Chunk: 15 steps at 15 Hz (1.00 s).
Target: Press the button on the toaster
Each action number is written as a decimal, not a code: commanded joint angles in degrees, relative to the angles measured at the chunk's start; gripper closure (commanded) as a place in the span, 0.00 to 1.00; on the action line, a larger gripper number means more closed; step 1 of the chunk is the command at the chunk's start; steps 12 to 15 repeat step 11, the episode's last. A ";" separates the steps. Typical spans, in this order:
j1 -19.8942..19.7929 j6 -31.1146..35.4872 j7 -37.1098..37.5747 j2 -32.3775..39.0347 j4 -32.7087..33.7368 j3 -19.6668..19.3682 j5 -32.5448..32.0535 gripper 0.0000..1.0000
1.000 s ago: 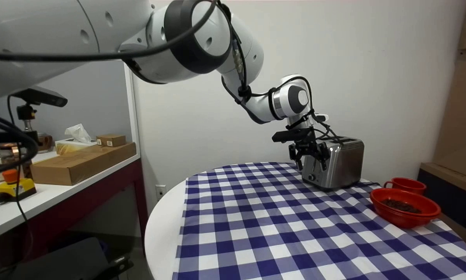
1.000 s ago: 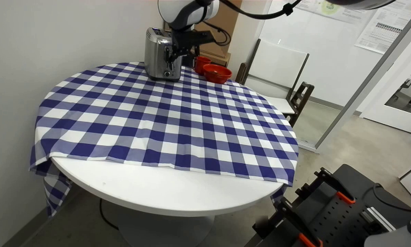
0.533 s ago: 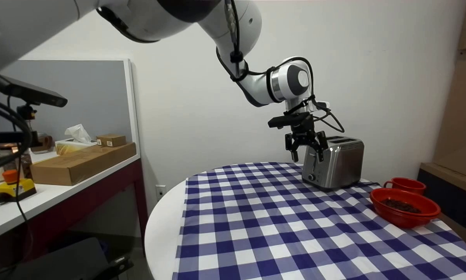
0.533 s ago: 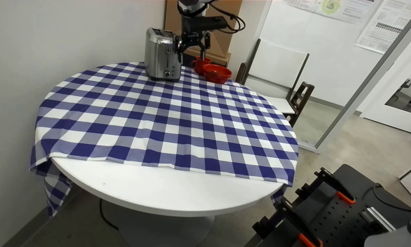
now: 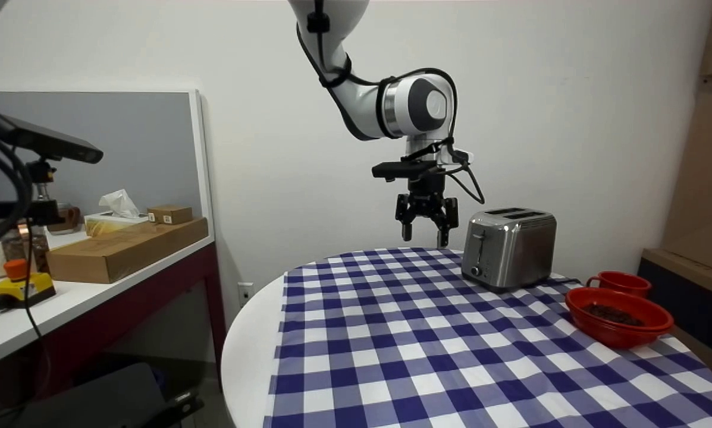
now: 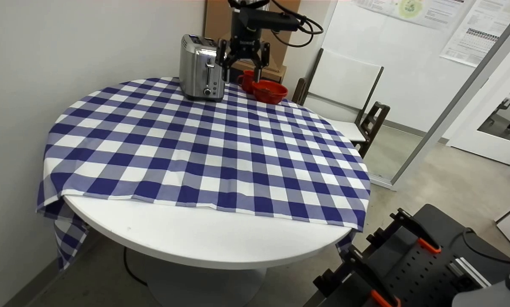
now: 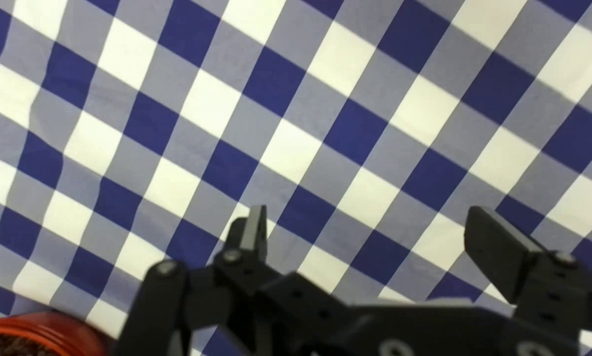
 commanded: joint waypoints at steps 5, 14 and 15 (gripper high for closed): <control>-3.91 6.72 -17.18 -20.77 -25.71 5.03 7.47 0.00; -3.20 7.47 -19.38 -24.29 -29.47 4.46 6.46 0.00; -3.20 7.47 -19.38 -24.29 -29.47 4.46 6.46 0.00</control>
